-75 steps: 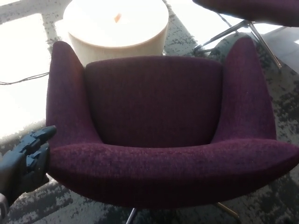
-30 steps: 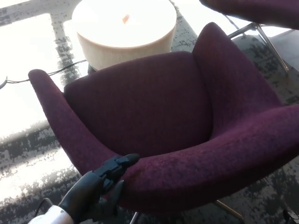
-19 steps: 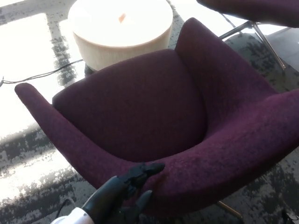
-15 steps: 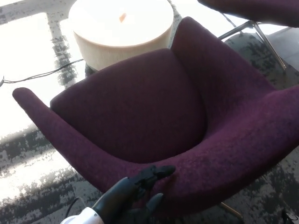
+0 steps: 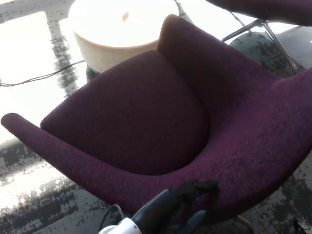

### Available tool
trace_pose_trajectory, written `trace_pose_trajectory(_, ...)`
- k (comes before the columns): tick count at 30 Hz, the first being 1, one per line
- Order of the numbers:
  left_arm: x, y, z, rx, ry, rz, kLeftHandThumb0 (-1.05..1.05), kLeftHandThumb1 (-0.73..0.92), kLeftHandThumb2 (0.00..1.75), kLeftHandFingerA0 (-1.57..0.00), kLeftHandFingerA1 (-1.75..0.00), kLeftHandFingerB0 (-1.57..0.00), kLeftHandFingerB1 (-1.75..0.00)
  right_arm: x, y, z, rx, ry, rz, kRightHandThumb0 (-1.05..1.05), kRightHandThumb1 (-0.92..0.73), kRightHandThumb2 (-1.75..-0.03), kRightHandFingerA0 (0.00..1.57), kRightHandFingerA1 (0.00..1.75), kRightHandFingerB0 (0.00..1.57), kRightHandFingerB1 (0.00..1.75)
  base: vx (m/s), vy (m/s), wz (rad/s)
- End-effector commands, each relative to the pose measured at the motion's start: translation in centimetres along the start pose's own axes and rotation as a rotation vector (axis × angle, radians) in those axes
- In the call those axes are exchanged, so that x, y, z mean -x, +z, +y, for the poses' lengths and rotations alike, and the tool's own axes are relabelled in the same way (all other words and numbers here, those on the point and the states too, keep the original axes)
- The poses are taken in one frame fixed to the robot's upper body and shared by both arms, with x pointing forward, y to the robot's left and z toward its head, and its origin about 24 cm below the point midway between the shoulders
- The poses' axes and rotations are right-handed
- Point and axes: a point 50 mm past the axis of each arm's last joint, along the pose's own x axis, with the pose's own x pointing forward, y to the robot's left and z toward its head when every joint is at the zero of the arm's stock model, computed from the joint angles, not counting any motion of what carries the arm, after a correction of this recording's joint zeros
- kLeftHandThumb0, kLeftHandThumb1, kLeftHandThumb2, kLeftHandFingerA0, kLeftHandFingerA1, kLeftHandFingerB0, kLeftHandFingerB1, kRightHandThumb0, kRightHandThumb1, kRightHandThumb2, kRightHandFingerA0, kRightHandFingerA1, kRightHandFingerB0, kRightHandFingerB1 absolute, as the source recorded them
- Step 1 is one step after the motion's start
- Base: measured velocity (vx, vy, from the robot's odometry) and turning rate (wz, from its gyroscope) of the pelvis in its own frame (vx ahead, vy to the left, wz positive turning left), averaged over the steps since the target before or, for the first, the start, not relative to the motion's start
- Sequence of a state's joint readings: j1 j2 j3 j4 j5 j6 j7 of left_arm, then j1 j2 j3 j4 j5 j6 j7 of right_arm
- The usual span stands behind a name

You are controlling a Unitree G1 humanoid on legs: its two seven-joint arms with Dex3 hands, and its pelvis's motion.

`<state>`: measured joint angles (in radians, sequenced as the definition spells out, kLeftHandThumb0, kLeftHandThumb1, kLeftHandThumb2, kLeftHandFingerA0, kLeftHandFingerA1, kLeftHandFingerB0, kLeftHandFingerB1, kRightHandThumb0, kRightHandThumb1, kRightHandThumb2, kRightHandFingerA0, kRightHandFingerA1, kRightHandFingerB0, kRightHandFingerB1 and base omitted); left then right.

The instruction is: The robot stands in front of a sofa and uses its left hand to push the left side of the sofa

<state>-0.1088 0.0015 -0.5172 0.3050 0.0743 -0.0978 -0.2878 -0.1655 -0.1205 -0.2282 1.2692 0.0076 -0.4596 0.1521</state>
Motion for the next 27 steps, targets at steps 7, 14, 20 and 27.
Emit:
trace_pose_trajectory(7, -0.2, -0.7, -2.2, 0.005, -0.088, 0.063, -0.91, 0.92, 0.87, -0.09, -0.34, -0.11, -0.24, 0.1, -0.1, -0.5, 0.008, -0.013, 0.005, -1.05, -0.92, -1.09, 0.00, 0.00, 0.00, 0.00, 0.00, 0.000, 0.00)
trace_pose_trajectory(14, 0.1, -1.1, -1.9, -0.032, -0.073, 0.076, -0.84, 0.92, 0.80, -0.12, -0.33, -0.11, -0.27, 0.1, -0.1, -0.6, -0.002, -0.015, 0.009, -1.05, -0.92, -1.08, 0.00, 0.00, 0.00, 0.00, 0.00, 0.000, 0.00)
trace_pose_trajectory(20, 0.7, -1.5, -1.4, -0.025, -0.068, 0.079, -0.81, 0.79, 1.17, -0.04, -0.42, -0.10, -0.33, 0.0, -0.2, -0.4, 0.011, -0.011, 0.019, -1.05, -0.92, -1.08, 0.00, 0.00, 0.00, 0.00, 0.00, 0.000, 0.00)
trace_pose_trajectory(27, 2.4, -2.4, -0.2, 0.102, -0.057, 0.103, -0.86, 0.88, 0.82, -0.07, -0.28, -0.09, -0.21, 0.1, -0.2, -0.5, 0.008, -0.012, 0.014, -1.05, -0.92, -1.09, 0.00, 0.00, 0.00, 0.00, 0.00, 0.000, 0.00)
